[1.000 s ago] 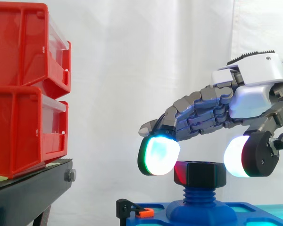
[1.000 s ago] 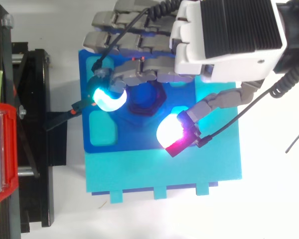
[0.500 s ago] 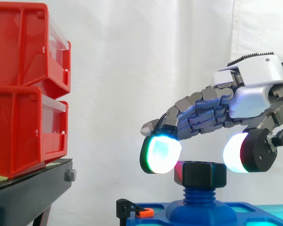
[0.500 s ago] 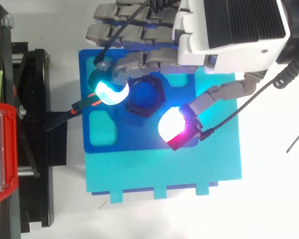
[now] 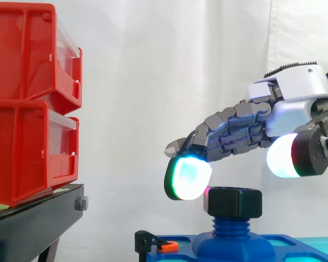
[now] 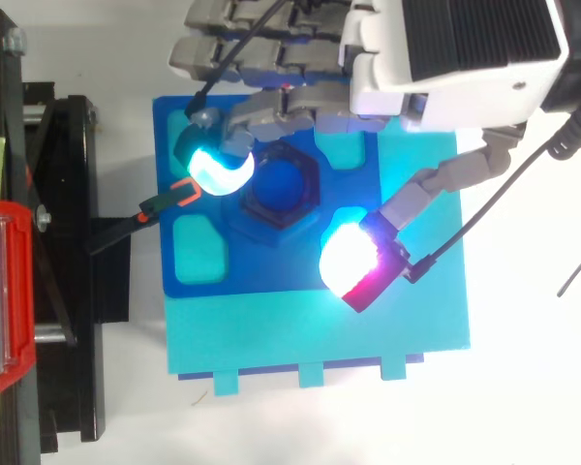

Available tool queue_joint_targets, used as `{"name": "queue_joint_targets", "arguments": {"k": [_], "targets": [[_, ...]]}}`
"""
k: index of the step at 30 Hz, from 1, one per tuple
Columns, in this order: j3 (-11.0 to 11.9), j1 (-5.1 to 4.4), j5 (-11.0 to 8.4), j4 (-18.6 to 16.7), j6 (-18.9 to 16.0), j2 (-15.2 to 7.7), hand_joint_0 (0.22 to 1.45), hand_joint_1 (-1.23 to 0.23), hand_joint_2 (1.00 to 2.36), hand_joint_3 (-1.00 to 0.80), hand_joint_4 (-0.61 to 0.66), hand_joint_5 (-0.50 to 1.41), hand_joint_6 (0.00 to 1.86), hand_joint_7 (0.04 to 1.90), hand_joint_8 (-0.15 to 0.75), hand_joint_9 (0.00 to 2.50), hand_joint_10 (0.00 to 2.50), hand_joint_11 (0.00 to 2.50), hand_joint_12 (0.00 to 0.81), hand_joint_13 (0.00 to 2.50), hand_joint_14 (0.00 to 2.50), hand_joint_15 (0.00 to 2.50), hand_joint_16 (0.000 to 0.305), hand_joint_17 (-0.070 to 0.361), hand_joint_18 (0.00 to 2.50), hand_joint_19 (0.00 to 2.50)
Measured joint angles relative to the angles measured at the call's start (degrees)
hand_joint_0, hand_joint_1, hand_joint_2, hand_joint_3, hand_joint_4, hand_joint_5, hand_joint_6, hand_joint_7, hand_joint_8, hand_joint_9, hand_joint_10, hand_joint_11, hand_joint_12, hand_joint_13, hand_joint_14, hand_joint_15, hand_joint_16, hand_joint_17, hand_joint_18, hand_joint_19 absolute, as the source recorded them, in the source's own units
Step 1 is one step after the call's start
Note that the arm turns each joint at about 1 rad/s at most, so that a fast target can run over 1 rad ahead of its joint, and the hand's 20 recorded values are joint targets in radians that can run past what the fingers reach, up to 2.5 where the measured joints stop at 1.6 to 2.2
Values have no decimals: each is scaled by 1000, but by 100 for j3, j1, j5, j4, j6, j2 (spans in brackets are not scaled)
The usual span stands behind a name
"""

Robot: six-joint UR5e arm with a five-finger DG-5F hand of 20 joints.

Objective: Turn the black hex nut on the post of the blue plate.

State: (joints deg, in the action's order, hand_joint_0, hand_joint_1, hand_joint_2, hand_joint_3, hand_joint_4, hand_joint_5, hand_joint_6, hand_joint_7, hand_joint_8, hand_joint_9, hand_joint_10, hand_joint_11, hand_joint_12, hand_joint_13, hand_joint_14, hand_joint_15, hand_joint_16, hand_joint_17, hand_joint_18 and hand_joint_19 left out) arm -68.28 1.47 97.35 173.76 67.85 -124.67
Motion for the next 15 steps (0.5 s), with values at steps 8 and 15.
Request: {"name": "queue_joint_targets", "arguments": {"k": [8,15], "targets": [[-1,41,85,16,15,0,323,-534,1000,-500,166,-300,502,756,229,0,0,0,404,0,0,0,63,141,0,9],[1,74,166,16,41,2,328,-520,1000,-500,164,-300,502,756,228,0,0,0,402,0,0,0,62,140,0,12]]}}
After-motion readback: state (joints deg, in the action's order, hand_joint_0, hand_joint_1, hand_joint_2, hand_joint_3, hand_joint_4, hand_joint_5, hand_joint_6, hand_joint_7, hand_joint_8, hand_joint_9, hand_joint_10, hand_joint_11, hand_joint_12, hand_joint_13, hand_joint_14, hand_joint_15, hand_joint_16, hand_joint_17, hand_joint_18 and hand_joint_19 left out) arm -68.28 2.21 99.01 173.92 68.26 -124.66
